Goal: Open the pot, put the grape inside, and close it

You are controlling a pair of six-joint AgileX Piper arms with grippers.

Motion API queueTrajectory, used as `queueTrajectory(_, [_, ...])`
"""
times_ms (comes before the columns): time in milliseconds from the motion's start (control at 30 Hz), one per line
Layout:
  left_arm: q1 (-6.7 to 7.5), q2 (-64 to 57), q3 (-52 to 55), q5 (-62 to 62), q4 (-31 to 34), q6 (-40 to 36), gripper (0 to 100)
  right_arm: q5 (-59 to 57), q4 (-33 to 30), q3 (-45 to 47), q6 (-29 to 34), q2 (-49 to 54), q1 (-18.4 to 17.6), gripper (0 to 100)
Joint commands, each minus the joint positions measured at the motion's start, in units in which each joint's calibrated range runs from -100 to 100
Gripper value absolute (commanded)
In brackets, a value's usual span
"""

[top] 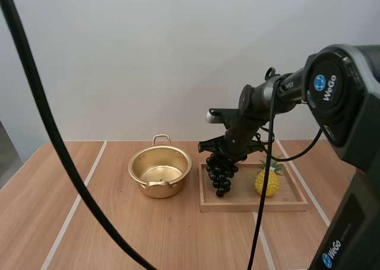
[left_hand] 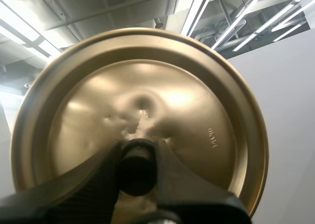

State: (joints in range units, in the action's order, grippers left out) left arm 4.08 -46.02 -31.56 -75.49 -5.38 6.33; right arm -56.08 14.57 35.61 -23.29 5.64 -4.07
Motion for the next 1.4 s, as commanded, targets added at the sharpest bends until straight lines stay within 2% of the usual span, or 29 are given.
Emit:
queueTrajectory(0, [0.13,0.3,-0.3,0.6,0.0,0.5,0,-1.9,0.7,0.1,-0.5,5.0,0.0,0])
queueTrajectory(500, [0.13,0.2,-0.7,4.6,0.0,1.3,0,-9.2,1.1,-0.5,-0.7,23.1,0.0,0])
queueTrajectory(700, [0.13,0.1,-0.7,4.3,0.0,1.3,0,-11.0,2.1,-4.5,-4.8,27.3,0.0,0])
queueTrajectory(967, [0.13,-0.2,-0.7,4.8,0.0,1.3,0,-14.7,11.0,-11.1,-13.6,28.5,0.0,0])
queueTrajectory(1233, [0.13,-0.8,-0.7,7.7,0.0,1.3,0,-13.7,20.5,-12.6,-22.4,28.5,-0.1,0])
queueTrajectory(1367, [0.13,-1.1,-0.7,8.3,0.0,1.3,0,-12.0,21.2,-12.6,-23.9,27.2,-1.7,0])
